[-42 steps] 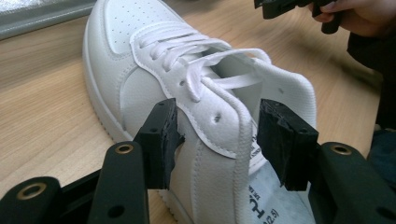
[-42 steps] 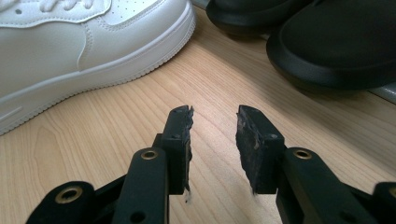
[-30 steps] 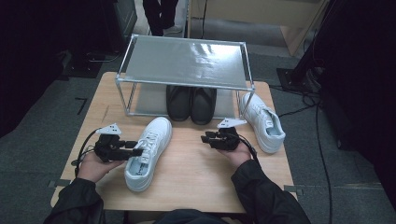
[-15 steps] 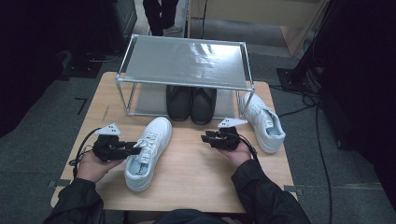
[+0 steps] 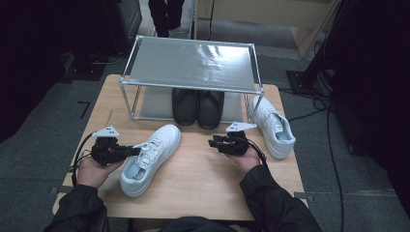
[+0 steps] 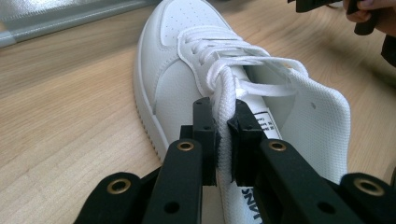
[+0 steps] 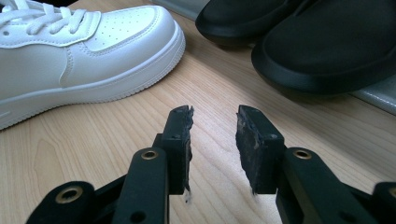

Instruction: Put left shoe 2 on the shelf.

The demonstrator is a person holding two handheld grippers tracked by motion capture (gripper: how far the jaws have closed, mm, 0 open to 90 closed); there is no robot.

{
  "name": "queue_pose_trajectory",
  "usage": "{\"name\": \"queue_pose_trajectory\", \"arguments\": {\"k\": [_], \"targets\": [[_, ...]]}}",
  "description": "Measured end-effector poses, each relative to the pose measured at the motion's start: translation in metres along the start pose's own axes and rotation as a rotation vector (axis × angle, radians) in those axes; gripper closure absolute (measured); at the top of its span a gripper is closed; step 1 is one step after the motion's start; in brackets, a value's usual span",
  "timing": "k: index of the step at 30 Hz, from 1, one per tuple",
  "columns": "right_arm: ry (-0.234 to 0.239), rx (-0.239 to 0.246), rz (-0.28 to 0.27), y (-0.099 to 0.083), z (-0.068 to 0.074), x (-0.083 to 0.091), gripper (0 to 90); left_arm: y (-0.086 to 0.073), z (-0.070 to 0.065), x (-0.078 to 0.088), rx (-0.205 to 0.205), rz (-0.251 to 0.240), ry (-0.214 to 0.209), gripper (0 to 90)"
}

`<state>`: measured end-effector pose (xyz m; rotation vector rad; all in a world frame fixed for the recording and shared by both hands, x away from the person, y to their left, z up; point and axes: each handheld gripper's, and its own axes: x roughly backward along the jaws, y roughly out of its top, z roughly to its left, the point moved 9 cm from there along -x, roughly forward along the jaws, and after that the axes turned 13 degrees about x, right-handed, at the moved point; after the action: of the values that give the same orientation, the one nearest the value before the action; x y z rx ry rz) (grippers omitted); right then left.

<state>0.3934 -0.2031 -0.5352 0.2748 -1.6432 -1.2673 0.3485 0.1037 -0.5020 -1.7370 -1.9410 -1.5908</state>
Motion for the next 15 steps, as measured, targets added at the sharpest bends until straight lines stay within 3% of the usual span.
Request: {"name": "queue_pose_trajectory", "arguments": {"k": [12, 15], "targets": [[-0.005, -0.006, -0.01, 0.0007, -0.0024, 0.0017, 66.3, 0.0052, -0.0017, 0.0049, 0.066, -0.017, -0.036, 84.3], [-0.007, -0.005, -0.013, 0.001, -0.0028, 0.0019, 66.5, 0.0069, -0.0033, 0.0057, 0.066, -0.016, -0.041, 84.3]]}}
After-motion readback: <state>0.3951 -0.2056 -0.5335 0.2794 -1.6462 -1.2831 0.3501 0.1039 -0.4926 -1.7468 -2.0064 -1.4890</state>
